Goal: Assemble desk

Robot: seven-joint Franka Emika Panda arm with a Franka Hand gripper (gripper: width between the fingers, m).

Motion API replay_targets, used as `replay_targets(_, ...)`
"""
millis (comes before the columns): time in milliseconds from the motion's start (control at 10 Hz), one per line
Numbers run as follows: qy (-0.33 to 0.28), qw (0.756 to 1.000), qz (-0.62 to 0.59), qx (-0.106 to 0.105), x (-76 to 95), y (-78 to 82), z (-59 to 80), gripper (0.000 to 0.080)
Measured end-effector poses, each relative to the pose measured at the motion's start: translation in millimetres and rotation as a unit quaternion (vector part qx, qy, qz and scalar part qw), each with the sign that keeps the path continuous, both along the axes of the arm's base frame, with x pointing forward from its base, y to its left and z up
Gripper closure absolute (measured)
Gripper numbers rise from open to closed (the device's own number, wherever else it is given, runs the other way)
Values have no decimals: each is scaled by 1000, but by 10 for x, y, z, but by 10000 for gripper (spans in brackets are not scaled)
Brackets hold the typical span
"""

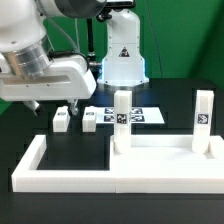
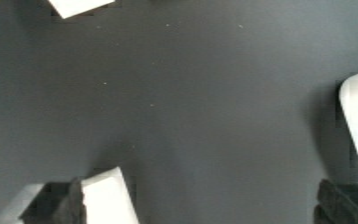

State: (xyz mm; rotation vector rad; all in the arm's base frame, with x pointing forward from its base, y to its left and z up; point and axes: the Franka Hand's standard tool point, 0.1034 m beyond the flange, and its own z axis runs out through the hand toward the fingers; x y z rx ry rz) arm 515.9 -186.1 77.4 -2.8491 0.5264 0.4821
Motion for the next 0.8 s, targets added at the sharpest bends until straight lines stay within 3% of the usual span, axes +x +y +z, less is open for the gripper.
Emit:
replay_targets(100,-12,1000,0,-9,66,-41,4,151)
replay_targets(500,95,993,-11,73,-294,68,14,151)
replay_targets(700,151,984,5,98,-300,138,-79,151)
replay_targets(800,166,983,29,73,-235,72,-88,151)
